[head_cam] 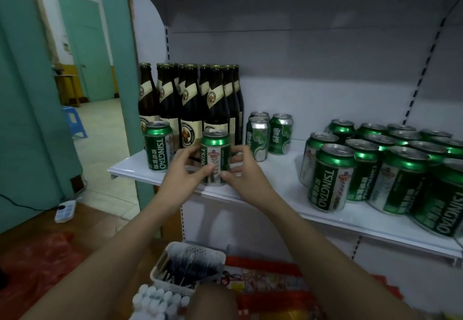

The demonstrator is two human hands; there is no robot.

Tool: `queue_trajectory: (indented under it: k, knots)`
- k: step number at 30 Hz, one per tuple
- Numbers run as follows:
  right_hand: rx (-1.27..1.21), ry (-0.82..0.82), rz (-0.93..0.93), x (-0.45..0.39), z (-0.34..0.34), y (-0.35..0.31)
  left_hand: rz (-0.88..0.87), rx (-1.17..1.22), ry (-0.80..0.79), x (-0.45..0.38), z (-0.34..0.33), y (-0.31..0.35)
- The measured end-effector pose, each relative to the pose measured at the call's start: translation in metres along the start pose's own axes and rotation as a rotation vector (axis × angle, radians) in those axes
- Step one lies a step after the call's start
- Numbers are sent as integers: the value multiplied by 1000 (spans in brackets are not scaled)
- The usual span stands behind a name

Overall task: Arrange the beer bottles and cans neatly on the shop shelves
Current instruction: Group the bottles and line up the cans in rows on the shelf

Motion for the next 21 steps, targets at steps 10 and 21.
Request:
queue_trajectory:
  k: [10,21]
  knots:
    - [-48,7,-3,-23,-43,-11,-51,-14,263,14,42,-3]
    - [-14,95,86,3,-5,-26,-362,-57,290,31,2,60]
Point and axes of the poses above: each hand's wrist, its own x-axis away from the middle knuckle, its own z-axis out of the back of the hand, y = z × x, the point moved 8 cm from there along -x, towards the middle knuckle, and after that the axes turned 8 degrees about x, right-handed, at the moved point
